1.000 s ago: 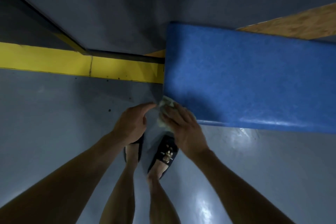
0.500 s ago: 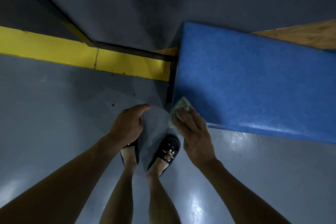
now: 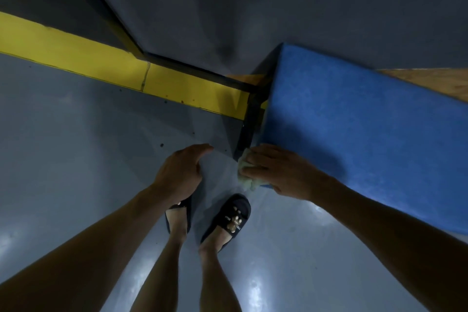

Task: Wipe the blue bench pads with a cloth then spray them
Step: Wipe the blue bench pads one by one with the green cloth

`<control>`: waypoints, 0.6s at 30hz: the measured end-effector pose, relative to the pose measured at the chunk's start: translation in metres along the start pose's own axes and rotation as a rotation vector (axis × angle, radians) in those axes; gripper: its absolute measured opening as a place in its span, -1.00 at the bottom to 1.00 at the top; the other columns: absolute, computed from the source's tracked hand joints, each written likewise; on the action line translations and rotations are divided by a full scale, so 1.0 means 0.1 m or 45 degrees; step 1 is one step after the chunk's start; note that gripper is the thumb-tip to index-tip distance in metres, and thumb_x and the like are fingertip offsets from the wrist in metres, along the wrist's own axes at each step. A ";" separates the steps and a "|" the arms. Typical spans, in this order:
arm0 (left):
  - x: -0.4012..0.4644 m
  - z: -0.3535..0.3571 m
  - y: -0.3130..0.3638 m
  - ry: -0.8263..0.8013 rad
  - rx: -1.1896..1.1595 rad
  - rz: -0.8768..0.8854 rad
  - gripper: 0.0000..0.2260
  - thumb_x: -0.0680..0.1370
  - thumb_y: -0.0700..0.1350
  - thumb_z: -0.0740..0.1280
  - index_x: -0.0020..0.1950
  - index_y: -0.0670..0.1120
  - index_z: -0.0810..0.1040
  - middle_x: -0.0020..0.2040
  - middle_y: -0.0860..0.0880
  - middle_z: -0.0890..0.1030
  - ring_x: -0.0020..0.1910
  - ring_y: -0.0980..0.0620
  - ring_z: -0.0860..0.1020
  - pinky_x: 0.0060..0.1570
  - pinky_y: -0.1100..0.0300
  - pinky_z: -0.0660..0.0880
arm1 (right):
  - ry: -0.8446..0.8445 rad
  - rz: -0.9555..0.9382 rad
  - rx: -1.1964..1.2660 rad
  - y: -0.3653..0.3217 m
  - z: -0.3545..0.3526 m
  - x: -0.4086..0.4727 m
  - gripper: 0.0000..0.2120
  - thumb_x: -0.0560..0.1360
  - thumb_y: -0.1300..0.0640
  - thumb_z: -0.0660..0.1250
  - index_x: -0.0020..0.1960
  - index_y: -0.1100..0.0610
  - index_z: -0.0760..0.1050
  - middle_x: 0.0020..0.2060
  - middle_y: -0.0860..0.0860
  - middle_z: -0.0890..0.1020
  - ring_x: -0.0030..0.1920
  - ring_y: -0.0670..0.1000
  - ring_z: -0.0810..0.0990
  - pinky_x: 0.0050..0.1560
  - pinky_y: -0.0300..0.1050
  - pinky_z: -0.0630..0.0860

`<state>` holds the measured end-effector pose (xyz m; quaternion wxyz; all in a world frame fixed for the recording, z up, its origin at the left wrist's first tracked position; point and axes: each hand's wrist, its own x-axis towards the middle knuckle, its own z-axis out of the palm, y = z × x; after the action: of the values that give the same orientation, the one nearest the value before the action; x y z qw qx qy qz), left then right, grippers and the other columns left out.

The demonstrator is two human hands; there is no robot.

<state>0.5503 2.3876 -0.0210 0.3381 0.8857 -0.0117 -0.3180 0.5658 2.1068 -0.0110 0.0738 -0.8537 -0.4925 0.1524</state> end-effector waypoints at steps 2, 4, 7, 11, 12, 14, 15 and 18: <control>0.02 0.01 -0.01 0.015 0.005 0.022 -0.52 0.57 -0.31 0.17 0.44 0.03 0.43 0.42 0.01 0.48 0.36 -0.05 0.48 0.32 0.01 0.44 | 0.031 0.001 -0.027 0.16 -0.05 0.10 -0.60 0.38 0.23 0.41 0.21 0.03 0.60 0.20 0.04 0.61 0.30 0.16 0.52 0.36 0.12 0.41; 0.01 0.02 0.01 0.012 0.005 0.052 -0.53 0.57 -0.32 0.18 0.43 0.02 0.44 0.40 0.00 0.50 0.34 -0.04 0.49 0.31 0.04 0.45 | 0.061 0.102 -0.051 0.45 -0.11 0.22 -0.57 0.34 0.28 0.35 0.16 0.00 0.62 0.18 0.03 0.62 0.28 0.16 0.54 0.39 0.16 0.37; 0.04 0.00 0.01 0.000 -0.008 0.067 -0.53 0.56 -0.31 0.20 0.41 0.05 0.45 0.39 0.03 0.51 0.29 -0.03 0.53 0.27 0.06 0.47 | 0.071 0.468 -0.188 1.02 -0.31 0.56 -0.60 0.37 0.29 0.33 0.14 -0.01 0.65 0.16 0.05 0.62 0.28 0.19 0.52 0.45 0.21 0.26; 0.15 -0.08 -0.03 -0.021 0.028 0.061 -0.52 0.56 -0.29 0.20 0.42 0.10 0.43 0.39 0.05 0.51 0.23 -0.06 0.56 0.20 0.04 0.51 | -0.020 0.750 -0.289 1.04 -0.34 0.81 -0.80 0.43 0.15 0.38 0.01 0.19 0.65 -0.04 0.19 0.63 0.10 0.28 0.57 0.37 0.17 0.38; 0.16 -0.10 -0.04 -0.037 0.044 0.065 -0.52 0.56 -0.28 0.20 0.42 0.11 0.42 0.40 0.05 0.50 0.27 -0.05 0.54 0.22 0.02 0.51 | -0.053 0.717 -0.274 0.85 -0.30 0.79 -0.83 0.44 0.12 0.36 -0.08 0.19 0.65 -0.12 0.19 0.63 0.02 0.28 0.59 0.26 0.18 0.47; 0.19 -0.15 -0.04 -0.049 0.081 0.073 -0.52 0.57 -0.27 0.18 0.43 0.12 0.41 0.42 0.04 0.48 0.30 -0.04 0.52 0.25 0.02 0.49 | -0.233 0.605 -0.145 0.38 -0.22 0.65 -0.69 0.45 0.04 0.16 -0.20 0.16 0.63 -0.21 0.13 0.61 -0.05 0.25 0.58 0.04 0.16 0.54; 0.22 -0.20 -0.04 -0.050 0.089 0.069 -0.53 0.58 -0.27 0.17 0.44 0.11 0.40 0.43 0.04 0.47 0.33 -0.04 0.50 0.28 0.03 0.47 | -0.348 0.546 -0.079 0.16 -0.21 0.57 -0.65 0.41 0.00 0.11 -0.20 0.12 0.63 -0.22 0.08 0.61 -0.05 0.21 0.57 0.01 0.13 0.54; 0.29 -0.30 0.03 -0.047 0.081 0.056 -0.54 0.60 -0.27 0.15 0.45 0.08 0.40 0.45 0.03 0.45 0.38 -0.04 0.45 0.32 0.06 0.43 | -0.422 0.301 0.019 -0.08 -0.26 0.40 -0.77 0.32 0.00 0.24 -0.20 0.03 0.64 -0.24 -0.04 0.63 -0.06 0.09 0.58 0.15 0.01 0.50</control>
<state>0.5915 2.3962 -0.0179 0.3163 0.8896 -0.0477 -0.3261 0.5864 2.1457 0.0080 -0.0203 -0.8682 -0.3930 0.3022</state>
